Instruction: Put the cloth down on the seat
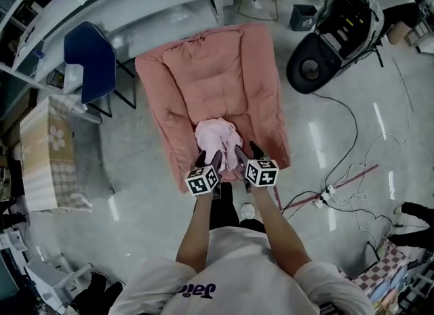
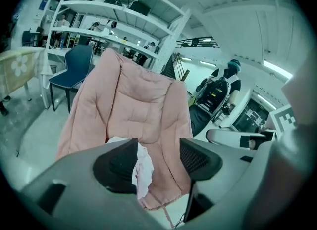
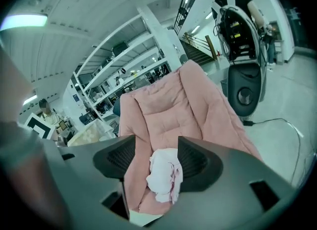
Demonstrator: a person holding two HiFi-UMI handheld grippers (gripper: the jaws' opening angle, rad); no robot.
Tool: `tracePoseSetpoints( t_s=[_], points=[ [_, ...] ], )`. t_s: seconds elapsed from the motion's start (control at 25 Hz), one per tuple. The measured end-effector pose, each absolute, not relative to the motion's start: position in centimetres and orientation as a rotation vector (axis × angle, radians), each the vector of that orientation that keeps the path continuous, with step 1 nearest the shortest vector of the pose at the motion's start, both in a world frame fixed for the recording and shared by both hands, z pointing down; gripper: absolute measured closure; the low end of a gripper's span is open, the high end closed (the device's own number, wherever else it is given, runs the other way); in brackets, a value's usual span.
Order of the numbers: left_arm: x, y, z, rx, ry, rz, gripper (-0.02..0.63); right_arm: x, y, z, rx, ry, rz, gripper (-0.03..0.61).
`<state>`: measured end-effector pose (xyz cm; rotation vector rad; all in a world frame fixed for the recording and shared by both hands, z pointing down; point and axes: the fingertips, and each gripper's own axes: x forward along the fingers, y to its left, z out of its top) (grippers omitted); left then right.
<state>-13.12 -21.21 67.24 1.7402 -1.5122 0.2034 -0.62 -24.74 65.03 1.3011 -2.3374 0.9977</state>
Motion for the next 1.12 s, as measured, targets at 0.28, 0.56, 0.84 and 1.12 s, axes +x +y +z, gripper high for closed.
tracePoseSetpoints(
  t_s=[0.28, 0.56, 0.84, 1.12],
  points=[
    [-13.2, -19.4, 60.3, 1.875, -1.604, 0.146, 0.339, 0.0, -24.0, 57.0, 1.317, -2.479, 0.716, 0.308],
    [-13.9, -18.0, 51.5, 2.006, -1.740, 0.062, 0.344, 0.4, -22.9, 48.8, 1.325, -2.586, 0.448, 0.308],
    [-13.9, -17.2, 42.3, 2.149, -1.917, -0.015, 0.419, 1.9, -22.5, 40.4, 1.421, -2.652, 0.196, 0.337],
    [-13.8, -15.5, 36.7, 2.243, -2.035, -0.001, 0.497, 1.8, -21.3, 35.2, 1.419, -2.735, 0.069, 0.453]
  ],
)
